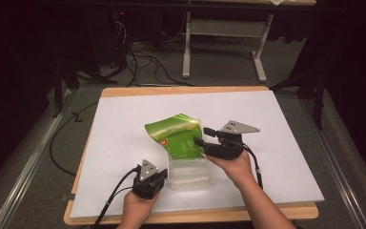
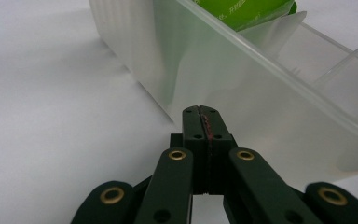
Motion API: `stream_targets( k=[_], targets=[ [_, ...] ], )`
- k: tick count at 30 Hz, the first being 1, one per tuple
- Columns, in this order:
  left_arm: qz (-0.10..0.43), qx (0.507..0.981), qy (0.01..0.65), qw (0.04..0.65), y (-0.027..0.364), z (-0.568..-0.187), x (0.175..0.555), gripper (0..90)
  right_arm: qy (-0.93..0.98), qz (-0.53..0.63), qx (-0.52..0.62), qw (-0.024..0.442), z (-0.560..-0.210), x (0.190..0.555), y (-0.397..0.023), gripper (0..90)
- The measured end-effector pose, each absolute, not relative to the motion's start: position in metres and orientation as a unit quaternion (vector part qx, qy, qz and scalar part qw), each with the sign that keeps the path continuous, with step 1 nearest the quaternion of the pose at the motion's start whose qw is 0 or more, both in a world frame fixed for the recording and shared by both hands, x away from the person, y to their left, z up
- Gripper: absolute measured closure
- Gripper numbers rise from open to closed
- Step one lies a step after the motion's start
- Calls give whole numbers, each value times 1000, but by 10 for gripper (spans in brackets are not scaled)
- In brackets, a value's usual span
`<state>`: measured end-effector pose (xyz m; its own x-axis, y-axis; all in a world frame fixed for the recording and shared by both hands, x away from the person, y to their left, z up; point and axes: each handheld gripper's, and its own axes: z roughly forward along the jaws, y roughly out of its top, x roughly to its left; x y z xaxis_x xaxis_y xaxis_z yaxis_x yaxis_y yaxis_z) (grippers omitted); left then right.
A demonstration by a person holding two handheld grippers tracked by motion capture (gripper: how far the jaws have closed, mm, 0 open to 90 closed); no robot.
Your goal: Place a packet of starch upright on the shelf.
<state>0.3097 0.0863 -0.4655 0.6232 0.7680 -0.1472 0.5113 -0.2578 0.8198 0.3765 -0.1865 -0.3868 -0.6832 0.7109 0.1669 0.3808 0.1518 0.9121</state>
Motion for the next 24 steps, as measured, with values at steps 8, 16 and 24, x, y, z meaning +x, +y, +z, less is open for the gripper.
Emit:
stream_targets(
  k=[8,16,24],
  targets=[
    [142,780,408,452,86,-466,309,900,763,524,348,147,-386,382,-172,756],
    [143,781,407,452,86,-466,309,900,766,508,354,173,-396,377,-180,865],
    [144,782,407,450,86,-467,309,899,758,510,368,172,-409,370,-191,868]
  ],
)
